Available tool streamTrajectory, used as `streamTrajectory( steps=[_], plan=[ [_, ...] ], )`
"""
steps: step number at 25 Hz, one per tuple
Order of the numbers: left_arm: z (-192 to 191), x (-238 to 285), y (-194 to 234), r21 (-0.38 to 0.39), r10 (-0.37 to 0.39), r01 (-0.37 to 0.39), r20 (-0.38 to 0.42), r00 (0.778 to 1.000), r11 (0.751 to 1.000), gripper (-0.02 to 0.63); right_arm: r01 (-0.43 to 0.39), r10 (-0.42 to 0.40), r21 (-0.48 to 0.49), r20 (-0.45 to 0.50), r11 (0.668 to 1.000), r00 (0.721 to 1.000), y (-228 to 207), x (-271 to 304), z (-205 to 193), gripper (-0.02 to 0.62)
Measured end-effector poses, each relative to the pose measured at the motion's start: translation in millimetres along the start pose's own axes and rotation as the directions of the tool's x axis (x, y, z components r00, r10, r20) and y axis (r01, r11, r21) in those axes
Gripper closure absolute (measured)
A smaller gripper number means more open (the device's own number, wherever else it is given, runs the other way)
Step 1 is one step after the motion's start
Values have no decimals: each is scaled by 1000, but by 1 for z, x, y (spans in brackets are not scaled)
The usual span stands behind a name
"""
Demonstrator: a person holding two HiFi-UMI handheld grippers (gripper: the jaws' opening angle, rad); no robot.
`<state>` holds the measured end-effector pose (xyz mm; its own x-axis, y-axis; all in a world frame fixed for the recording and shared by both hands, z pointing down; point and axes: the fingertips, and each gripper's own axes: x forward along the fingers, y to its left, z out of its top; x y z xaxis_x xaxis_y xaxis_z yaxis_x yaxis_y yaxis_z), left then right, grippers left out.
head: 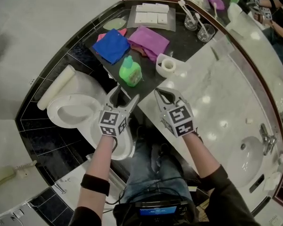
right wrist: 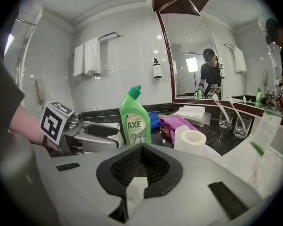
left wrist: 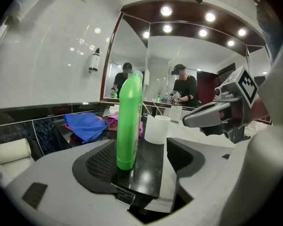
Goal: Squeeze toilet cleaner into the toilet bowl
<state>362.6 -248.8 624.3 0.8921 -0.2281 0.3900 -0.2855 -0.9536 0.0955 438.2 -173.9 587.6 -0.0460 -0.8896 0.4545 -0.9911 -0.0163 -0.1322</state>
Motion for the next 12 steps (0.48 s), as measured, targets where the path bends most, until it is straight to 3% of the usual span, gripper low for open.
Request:
streamTrajectory(
  steps=[12],
  plan=[
    [12,78,17,58,-80,78,25,997,995,253,36,-37,49,10,998,999,-40,47,-5,591]
  ],
)
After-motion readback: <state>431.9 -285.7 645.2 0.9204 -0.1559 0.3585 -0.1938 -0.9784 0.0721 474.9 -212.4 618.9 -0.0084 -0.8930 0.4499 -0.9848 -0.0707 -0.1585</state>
